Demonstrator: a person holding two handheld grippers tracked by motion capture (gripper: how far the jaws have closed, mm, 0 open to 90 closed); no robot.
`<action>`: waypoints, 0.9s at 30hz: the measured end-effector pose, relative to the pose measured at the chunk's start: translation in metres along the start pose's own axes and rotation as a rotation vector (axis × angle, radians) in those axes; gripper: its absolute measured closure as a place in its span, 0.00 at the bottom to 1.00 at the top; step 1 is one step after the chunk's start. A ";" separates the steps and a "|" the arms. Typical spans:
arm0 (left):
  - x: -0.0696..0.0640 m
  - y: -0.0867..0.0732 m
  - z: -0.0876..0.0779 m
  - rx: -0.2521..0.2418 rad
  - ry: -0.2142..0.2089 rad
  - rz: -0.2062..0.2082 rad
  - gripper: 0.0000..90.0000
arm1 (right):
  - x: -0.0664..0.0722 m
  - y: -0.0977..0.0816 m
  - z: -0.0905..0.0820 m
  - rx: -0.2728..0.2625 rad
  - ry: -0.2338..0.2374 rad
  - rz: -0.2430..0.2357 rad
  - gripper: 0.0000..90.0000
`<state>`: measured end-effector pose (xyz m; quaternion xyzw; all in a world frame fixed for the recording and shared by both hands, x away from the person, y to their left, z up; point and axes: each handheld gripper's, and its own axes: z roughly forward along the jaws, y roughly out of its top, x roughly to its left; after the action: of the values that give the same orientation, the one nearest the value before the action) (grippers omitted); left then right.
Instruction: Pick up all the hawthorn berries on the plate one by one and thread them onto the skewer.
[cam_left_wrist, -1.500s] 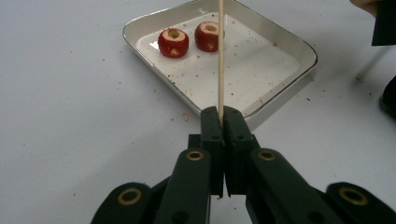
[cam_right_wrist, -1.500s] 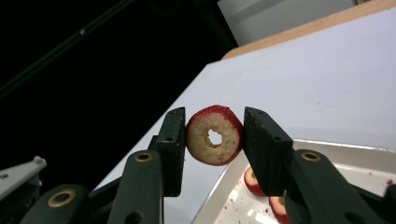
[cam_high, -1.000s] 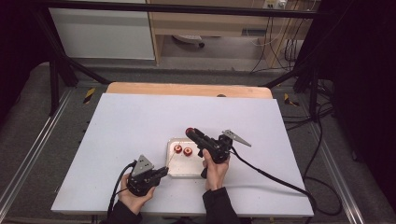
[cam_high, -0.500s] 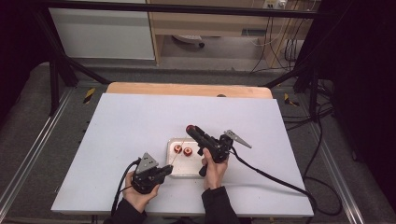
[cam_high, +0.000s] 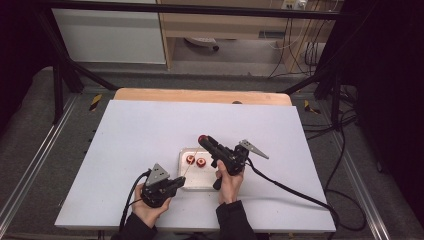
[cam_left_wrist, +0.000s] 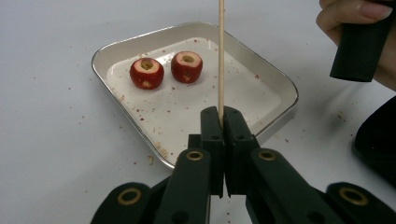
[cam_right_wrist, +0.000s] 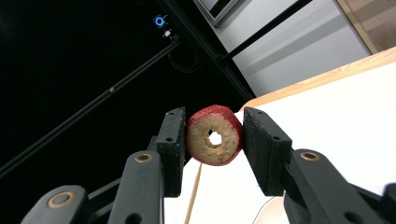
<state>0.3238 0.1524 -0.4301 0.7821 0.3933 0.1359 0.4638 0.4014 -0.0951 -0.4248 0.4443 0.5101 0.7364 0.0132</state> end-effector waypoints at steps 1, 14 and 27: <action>0.000 0.000 0.000 0.002 -0.001 0.001 0.98 | 0.000 0.000 0.000 0.001 0.000 0.000 0.68; -0.001 0.000 0.000 0.003 -0.001 -0.004 0.98 | 0.000 -0.001 0.000 0.011 -0.004 -0.033 0.68; -0.005 0.002 0.002 0.004 0.004 -0.048 0.98 | 0.001 -0.007 -0.001 0.027 0.008 -0.069 0.68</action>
<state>0.3228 0.1470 -0.4285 0.7732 0.4132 0.1255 0.4644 0.3971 -0.0925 -0.4293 0.4236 0.5351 0.7303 0.0305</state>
